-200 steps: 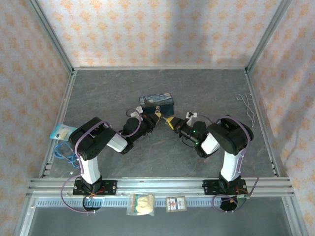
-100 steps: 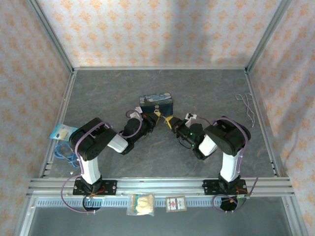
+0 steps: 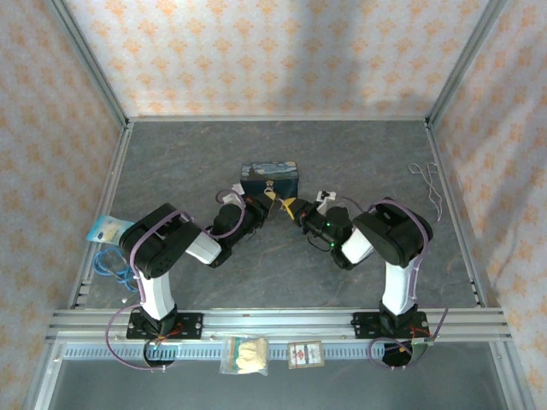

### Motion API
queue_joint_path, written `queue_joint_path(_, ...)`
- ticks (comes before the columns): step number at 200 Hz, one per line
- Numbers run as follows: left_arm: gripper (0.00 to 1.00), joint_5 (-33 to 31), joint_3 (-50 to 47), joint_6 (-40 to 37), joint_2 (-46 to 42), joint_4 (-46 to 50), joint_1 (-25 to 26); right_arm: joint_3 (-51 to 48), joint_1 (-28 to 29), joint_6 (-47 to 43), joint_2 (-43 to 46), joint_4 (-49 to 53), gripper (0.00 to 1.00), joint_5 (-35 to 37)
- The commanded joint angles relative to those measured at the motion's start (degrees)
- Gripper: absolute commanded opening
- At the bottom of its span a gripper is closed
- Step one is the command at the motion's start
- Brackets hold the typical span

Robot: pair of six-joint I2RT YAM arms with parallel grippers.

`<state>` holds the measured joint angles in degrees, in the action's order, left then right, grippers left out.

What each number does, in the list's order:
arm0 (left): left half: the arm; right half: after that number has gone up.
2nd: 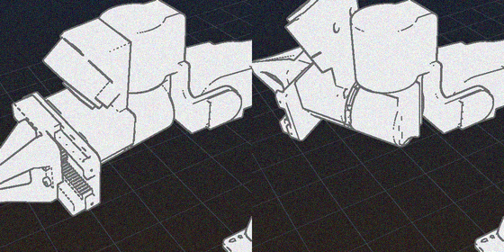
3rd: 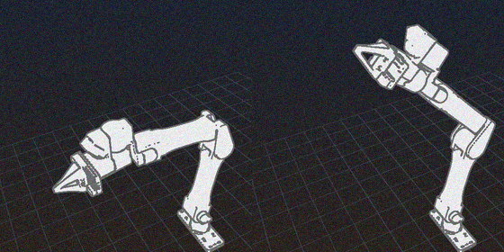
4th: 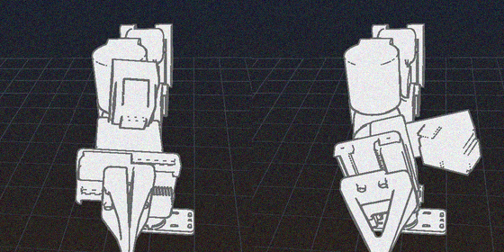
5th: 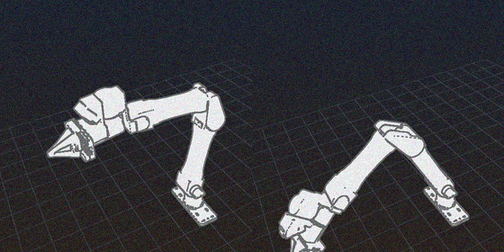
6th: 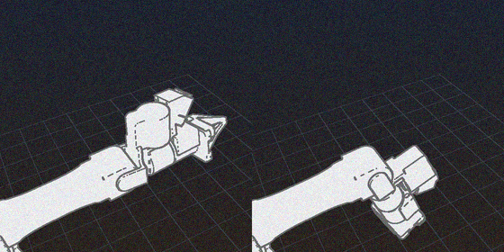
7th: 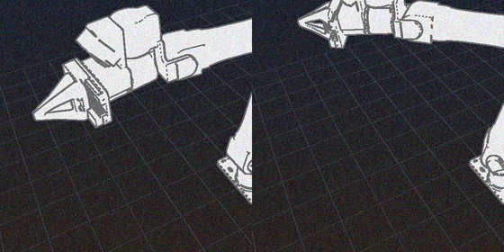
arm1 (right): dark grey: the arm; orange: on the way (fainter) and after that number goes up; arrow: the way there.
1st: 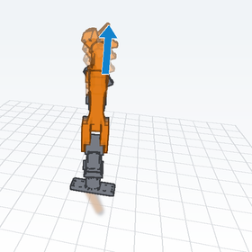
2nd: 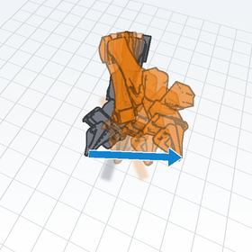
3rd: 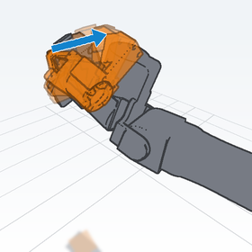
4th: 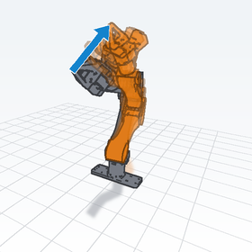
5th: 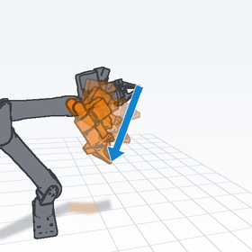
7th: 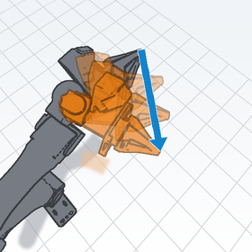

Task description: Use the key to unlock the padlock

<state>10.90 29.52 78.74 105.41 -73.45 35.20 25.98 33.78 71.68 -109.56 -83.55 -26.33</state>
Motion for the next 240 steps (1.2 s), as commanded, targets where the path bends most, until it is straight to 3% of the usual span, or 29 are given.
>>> queue_joint_path(1, 0.0, 12.3, 0.5, -2.4, -1.7, -0.9, 3.6, 4.0, 0.4, -4.9, 1.1, 2.2, 0.0, -7.7)
queue_joint_path(35, 0.0, 13.9, 0.4, -4.3, -2.8, 1.3, 3.6, 6.2, -0.4, -7.9, 3.3, 8.6, 0.0, -7.4)
queue_joint_path(64, 0.0, 14.3, 0.4, -4.7, -2.5, -0.5, 3.6, 6.4, -0.2, -3.6, 2.5, 5.7, 0.0, -7.0)
queue_joint_path(90, 0.0, 15.1, -0.6, -8.1, -1.3, -6.4, 3.3, 4.8, -1.6, 3.5, 2.2, 2.5, 0.0, -8.7)
queue_joint_path(131, 0.0, 17.1, -4.5, -6.9, 8.0, -31.6, 1.5, 4.9, -4.7, 17.0, 3.2, 0.0, 0.0, -14.9)
queue_joint_path(176, 0.0, 19.2, -3.5, -11.4, 9.7, -31.9, 1.1, 6.5, -6.9, 29.1, 6.3, 2.6, 0.0, -21.4)
queue_joint_path(216, 0.0, 21.8, -3.3, -16.0, 10.6, -31.9, 1.0, 5.7, -7.6, 48.4, 3.1, -6.8, 0.0, -21.2)
queue_joint_path(240, 0.0, 22.2, -3.1, -17.6, 11.2, -31.9, 0.8, 5.8, -7.7, 50.7, 2.8, -5.7, 0.0, -22.2)
